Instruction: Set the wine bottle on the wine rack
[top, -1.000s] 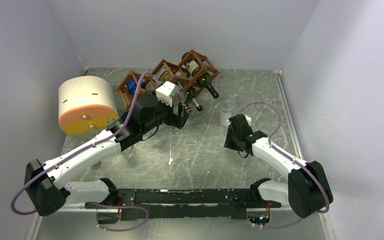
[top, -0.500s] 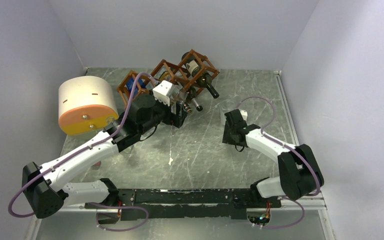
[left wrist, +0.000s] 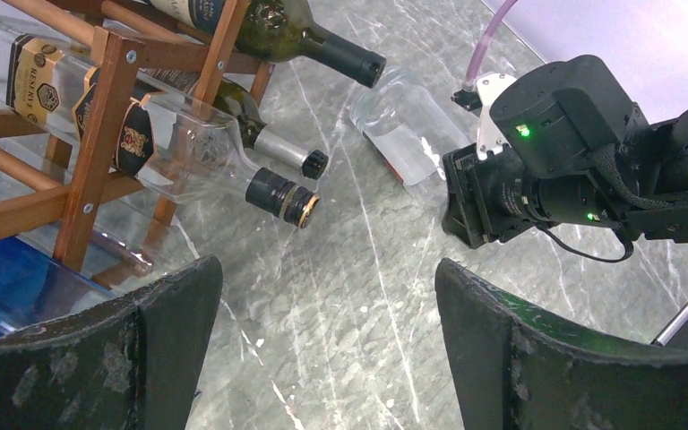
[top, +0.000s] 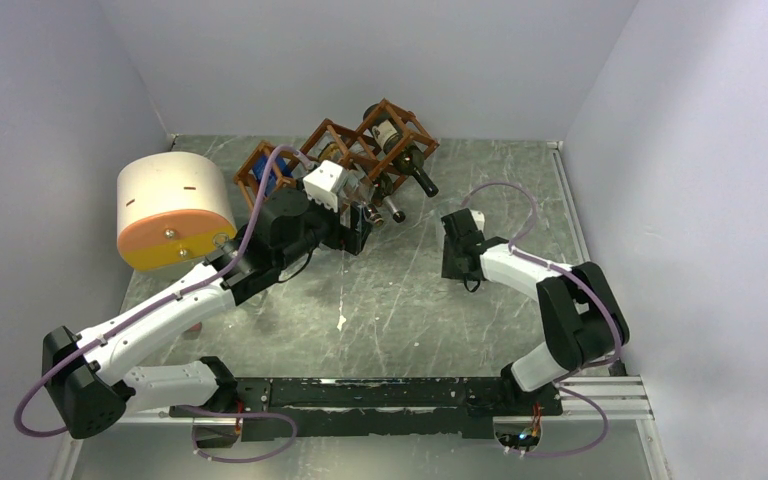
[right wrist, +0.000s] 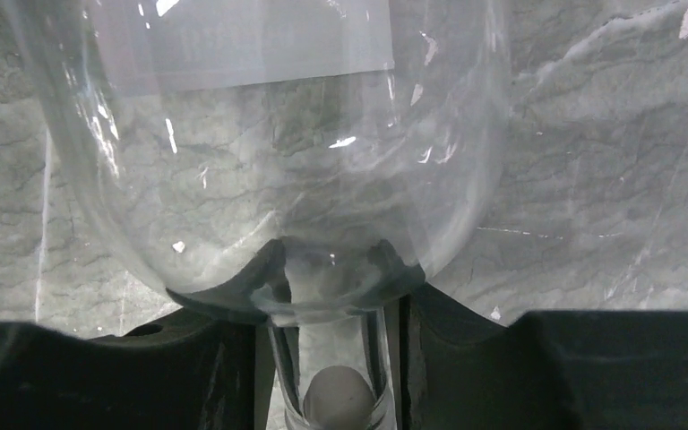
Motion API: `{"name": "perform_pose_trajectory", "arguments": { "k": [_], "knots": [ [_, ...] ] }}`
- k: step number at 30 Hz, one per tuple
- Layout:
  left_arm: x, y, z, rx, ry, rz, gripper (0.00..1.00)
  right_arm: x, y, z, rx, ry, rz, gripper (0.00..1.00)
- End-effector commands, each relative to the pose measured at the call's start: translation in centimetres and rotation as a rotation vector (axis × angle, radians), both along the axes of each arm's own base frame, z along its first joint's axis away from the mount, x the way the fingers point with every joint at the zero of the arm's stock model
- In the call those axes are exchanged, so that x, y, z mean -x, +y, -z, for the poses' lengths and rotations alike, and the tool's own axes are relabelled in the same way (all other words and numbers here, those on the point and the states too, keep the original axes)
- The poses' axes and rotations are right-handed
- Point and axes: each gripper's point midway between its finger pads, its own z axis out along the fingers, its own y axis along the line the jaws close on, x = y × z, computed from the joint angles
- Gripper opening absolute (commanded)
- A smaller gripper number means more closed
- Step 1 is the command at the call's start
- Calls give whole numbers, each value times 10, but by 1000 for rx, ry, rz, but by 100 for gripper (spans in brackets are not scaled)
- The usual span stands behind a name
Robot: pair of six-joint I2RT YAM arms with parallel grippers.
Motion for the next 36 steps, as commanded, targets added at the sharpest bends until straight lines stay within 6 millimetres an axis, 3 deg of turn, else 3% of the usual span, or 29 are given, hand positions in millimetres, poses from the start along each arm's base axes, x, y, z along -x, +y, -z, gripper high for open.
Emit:
{"name": "perform_pose_trajectory", "arguments": {
  "k": [1, 6, 7, 11, 17, 22, 28, 36],
  "knots": [
    [-2, 8, -12, 4, -28, -25, 92, -13, 0, -2, 2, -34, 1, 42],
    [-3, 8, -13, 2, -32, -24, 92, -10, 5, -1, -25, -26, -35, 1],
    [-3, 8, -13, 1, -31, -24, 92, -11, 4, -4, -22, -36, -30, 0],
    [-3, 8, -15, 1, -32, -27, 92, -20, 1, -26, -23, -121, -19, 0],
    [-3, 12, -19, 15, -41, -40, 92, -37, -6, -89, -34, -341, 7, 0],
    [-3, 16, -22, 25, -48, -61, 92, -40, -10, -129, -50, -451, 19, 0],
    [-3, 25, -26, 45, -59, -103, 92, -39, -12, -165, -76, -532, 32, 0],
    [-9, 55, -46, 109, -101, -259, 93, -41, -6, -227, -133, -667, -7, 0]
  ]
}}
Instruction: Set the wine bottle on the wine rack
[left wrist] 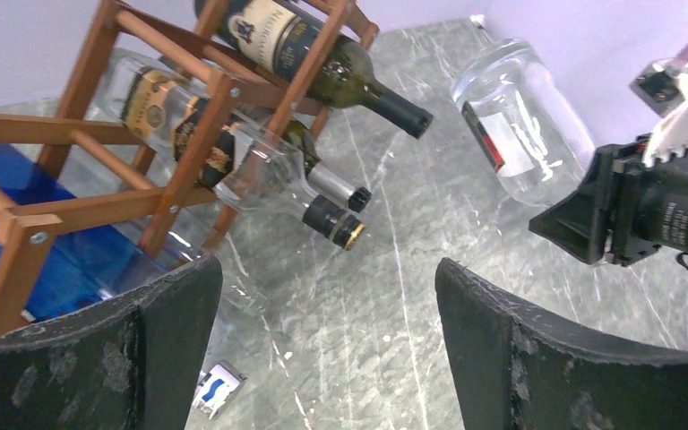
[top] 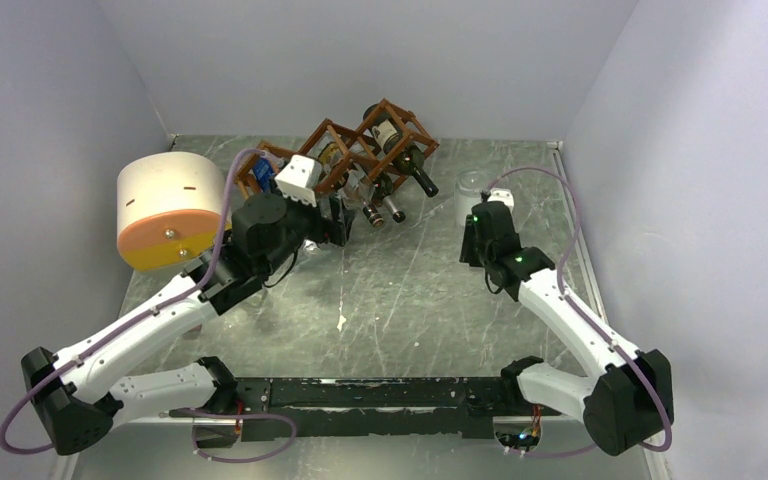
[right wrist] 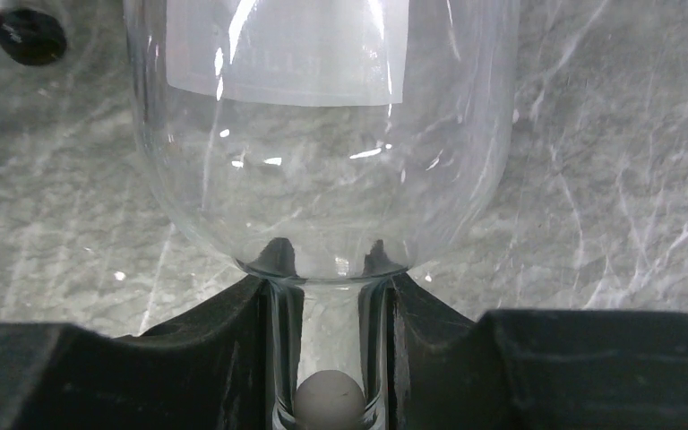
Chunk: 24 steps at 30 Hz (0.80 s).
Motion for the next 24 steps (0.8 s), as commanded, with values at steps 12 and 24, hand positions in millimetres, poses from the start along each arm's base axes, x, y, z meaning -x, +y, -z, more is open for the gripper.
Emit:
{"name": "perform_pose_trajectory", "arguments": {
  "k": [12, 24],
  "knots": [
    [8, 61, -69, 192, -161, -208, 94, -73, 77, -224, -202, -543, -313, 0],
    [24, 73, -81, 223, -160, -191, 94, -131, 142, -235, -219, -482, -532, 0]
  ]
}}
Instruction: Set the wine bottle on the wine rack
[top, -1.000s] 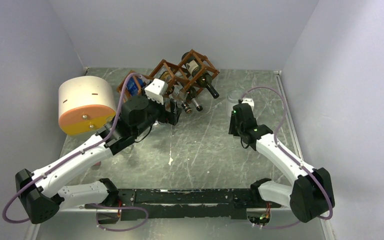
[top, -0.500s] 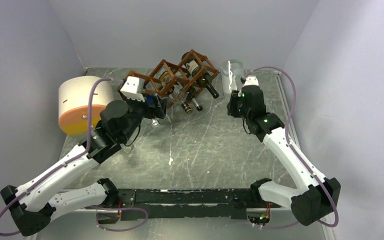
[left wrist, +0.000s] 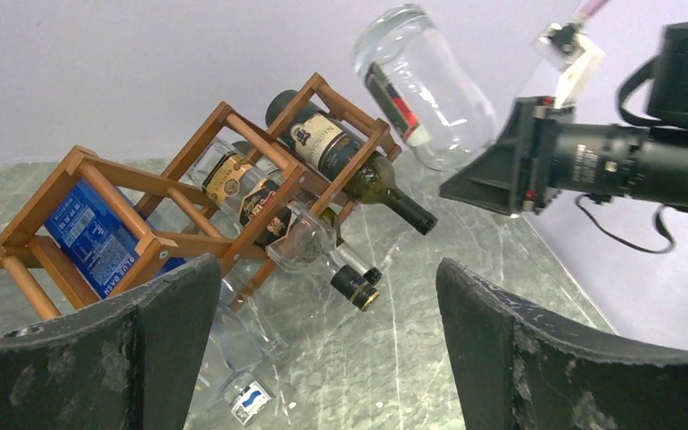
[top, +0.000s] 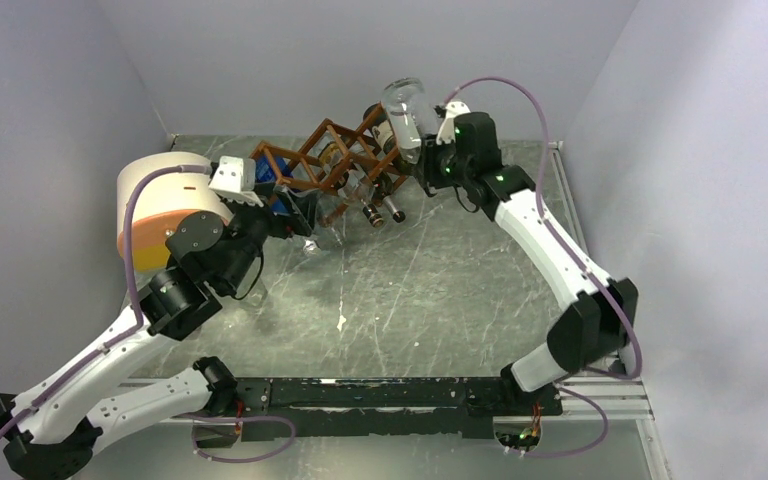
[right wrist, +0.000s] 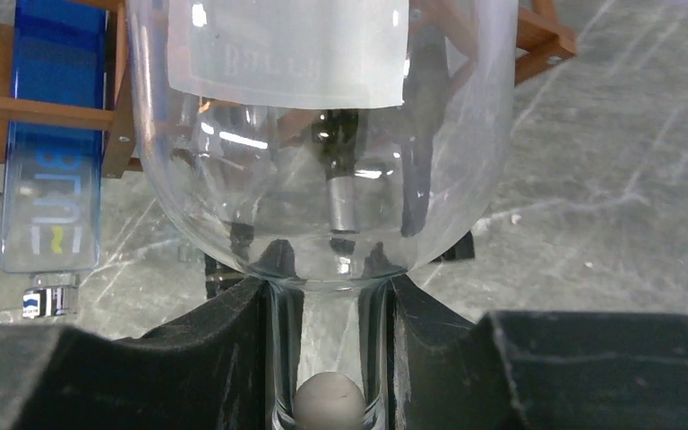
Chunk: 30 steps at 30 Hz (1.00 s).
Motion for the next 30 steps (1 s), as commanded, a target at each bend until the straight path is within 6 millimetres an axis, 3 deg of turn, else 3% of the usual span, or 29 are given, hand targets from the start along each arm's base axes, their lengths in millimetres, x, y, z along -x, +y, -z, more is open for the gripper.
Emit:
{"name": "perform_pose_trajectory", "arguments": {
  "k": [1, 5, 11, 21, 22, 29, 30],
  "knots": [
    [5, 8, -7, 27, -1, -10, 94, -32, 33, -89, -100, -258, -112, 0],
    [8, 12, -8, 33, -4, -10, 94, -54, 52, -79, -74, -218, -145, 0],
    [8, 12, -6, 24, 5, -12, 94, -73, 78, -61, -25, -173, -169, 0],
    [8, 10, -6, 11, 4, -2, 94, -91, 84, -26, 90, -92, -167, 0],
    [8, 10, -5, 10, 5, -2, 94, -86, 93, -23, 101, -84, -186, 0],
    [5, 7, -3, 0, 10, -1, 94, -86, 92, -13, 166, -56, -177, 22],
    [5, 7, -4, 0, 9, -3, 94, -88, 93, -2, 180, -32, -182, 24]
  ]
}}
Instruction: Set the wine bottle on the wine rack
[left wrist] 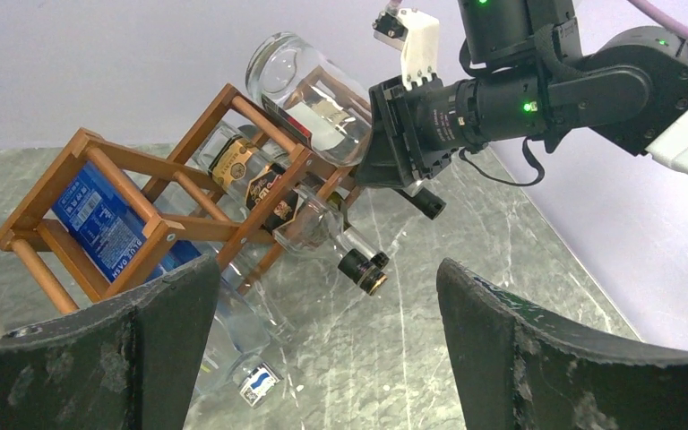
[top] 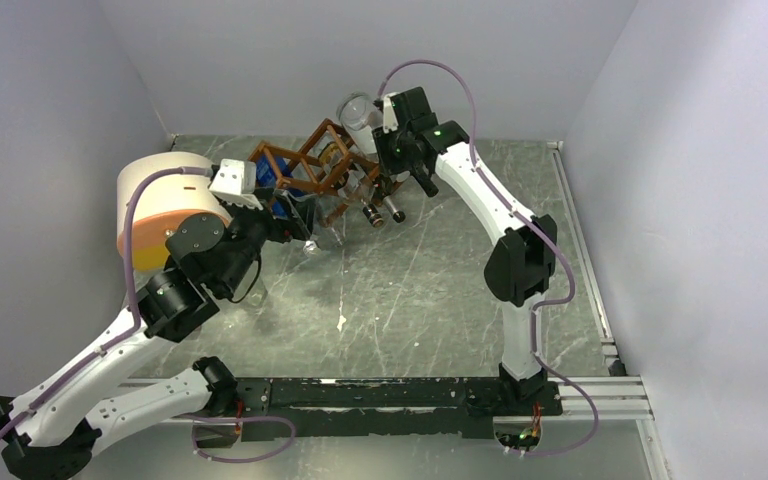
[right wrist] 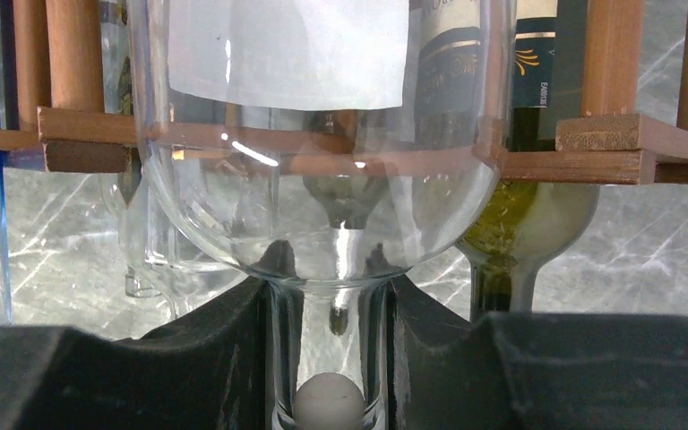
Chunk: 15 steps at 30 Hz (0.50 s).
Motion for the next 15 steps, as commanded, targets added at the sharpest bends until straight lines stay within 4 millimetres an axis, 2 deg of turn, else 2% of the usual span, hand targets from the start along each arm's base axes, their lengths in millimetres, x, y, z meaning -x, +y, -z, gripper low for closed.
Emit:
{"name": "perform_pose_trajectory", "arguments": {
  "k": [1, 7, 11, 13, 15],
  "knots": [
    [-1, 2, -11, 17, -16, -4, 94, -21, 17, -59, -64, -193, -33, 27],
    [0, 2, -12, 15, -19, -2, 94, -16, 16, -54, -52, -176, -48, 51],
    [0, 2, -12, 15, -20, -1, 94, -19, 12, -50, -38, -185, -16, 57],
    [0, 2, -12, 13, -18, -1, 94, -17, 6, -66, -44, -220, 12, 59],
    [0, 2, -12, 13, -19, -1, 94, -16, 3, -72, -51, -234, 24, 60]
  ]
}}
